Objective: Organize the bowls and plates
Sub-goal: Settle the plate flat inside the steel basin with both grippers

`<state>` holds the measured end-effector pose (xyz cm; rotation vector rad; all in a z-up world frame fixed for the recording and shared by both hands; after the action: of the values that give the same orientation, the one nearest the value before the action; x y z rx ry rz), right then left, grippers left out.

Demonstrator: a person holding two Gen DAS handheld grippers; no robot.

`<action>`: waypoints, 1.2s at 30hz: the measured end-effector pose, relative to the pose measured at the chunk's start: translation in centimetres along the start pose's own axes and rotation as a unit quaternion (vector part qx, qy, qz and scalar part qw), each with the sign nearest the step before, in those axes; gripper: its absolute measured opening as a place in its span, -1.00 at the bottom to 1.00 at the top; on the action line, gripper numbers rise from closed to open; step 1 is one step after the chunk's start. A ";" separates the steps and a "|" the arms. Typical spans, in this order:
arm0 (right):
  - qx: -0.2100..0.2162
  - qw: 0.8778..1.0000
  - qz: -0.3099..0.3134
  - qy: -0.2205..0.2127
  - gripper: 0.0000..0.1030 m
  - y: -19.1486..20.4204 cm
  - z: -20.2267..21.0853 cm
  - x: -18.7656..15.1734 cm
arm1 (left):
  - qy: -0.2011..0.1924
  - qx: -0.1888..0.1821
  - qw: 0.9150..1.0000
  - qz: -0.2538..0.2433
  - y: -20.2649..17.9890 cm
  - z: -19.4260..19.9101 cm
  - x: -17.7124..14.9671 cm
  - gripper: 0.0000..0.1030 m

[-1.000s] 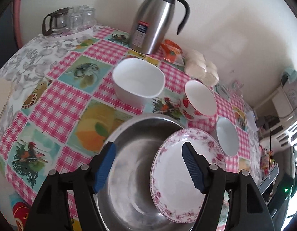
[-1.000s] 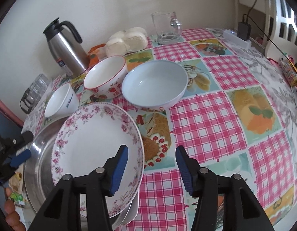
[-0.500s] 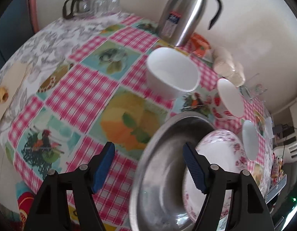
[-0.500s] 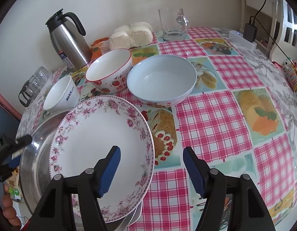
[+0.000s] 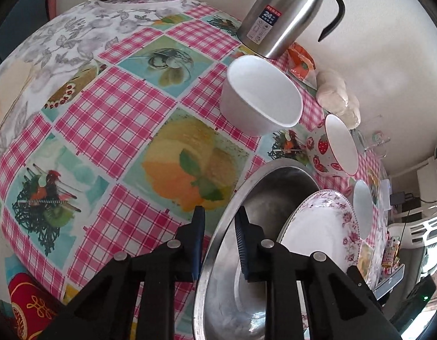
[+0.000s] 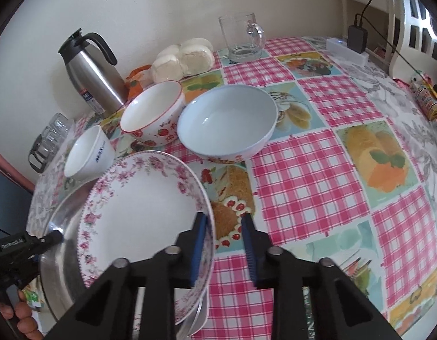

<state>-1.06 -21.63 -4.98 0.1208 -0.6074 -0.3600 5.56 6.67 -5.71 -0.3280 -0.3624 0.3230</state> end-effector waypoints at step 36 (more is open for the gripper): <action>-0.004 0.996 0.079 0.042 -0.77 2.6 0.0 -1.5 | 0.032 -0.041 0.998 0.029 0.4 -1.0 0.4 -0.55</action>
<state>-1.41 -18.67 -5.22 0.0796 -0.5281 -0.2032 6.23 6.90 -6.65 -0.4286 -0.3046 0.3546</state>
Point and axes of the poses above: each gripper's, at about its wrist camera, not at the fingertips, and z roughly against the way its jaws point, y to its left, x to its top, the point moved 1 cm from there along -z, roughly the way its jaws point, and after that the axes turned 2 degrees about z, right-handed, at the moved point
